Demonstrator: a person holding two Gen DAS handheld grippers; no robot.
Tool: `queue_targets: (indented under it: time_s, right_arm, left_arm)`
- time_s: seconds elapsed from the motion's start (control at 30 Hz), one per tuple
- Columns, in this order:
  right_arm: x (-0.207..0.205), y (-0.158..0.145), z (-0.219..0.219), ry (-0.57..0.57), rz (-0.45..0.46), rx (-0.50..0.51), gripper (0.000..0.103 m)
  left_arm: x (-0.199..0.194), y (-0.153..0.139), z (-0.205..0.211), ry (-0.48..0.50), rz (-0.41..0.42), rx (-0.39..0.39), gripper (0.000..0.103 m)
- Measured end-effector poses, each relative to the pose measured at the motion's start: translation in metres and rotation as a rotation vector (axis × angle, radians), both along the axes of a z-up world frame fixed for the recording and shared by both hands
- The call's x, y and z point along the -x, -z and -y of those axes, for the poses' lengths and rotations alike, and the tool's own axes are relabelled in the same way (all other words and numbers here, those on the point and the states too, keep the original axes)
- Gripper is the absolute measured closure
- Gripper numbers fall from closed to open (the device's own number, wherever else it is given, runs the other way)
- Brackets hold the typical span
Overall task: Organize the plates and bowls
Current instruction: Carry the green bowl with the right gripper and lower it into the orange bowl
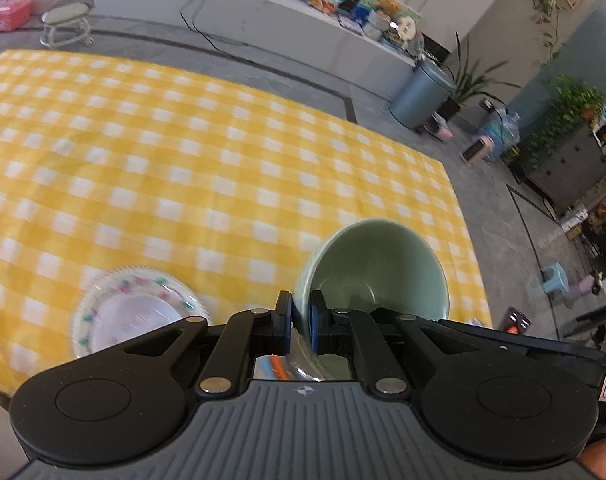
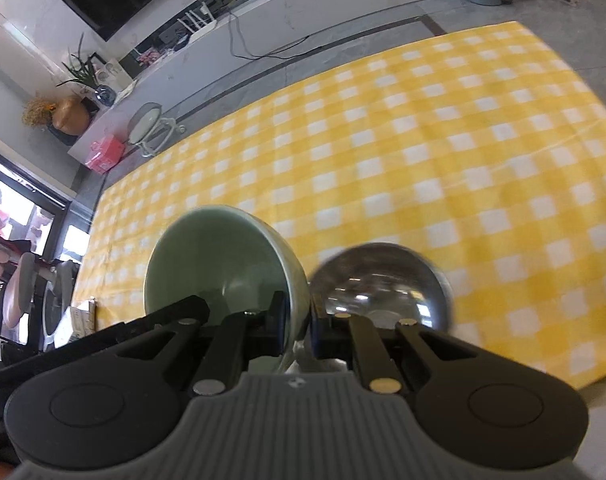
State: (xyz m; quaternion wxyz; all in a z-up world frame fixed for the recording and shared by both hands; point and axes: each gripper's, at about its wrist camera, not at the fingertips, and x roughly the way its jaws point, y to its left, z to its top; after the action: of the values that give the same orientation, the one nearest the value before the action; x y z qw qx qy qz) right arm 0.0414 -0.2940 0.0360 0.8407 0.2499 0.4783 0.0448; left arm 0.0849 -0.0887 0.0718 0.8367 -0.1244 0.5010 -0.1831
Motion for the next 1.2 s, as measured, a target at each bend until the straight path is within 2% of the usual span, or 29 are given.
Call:
queue_targets:
  time_s: [0.27, 0.53, 0.73, 0.93, 1.2]
  right_arm:
    - [0.003, 0.025, 0.024, 0.019, -0.061, 0.021, 0.094]
    - [-0.004, 0.061, 0.028, 0.001, -0.114, 0.044, 0.095]
    - [-0.011, 0.068, 0.026, -0.012, -0.127, 0.062, 0.095]
    - [-0.017, 0.069, 0.016, -0.047, -0.130, 0.138, 0.095]
    - [-0.026, 0.073, 0.011, -0.068, -0.154, 0.182, 0.092]
  left_arm:
    - [-0.001, 0.030, 0.025, 0.045, -0.077, -0.029, 0.094]
    - [-0.010, 0.052, 0.042, 0.131, -0.116, -0.122, 0.094]
    - [-0.015, 0.060, 0.049, 0.177, -0.132, -0.179, 0.093]
    - [-0.020, 0.063, 0.058, 0.213, -0.149, -0.237, 0.093]
    - [-0.028, 0.066, 0.059, 0.220, -0.189, -0.245, 0.091]
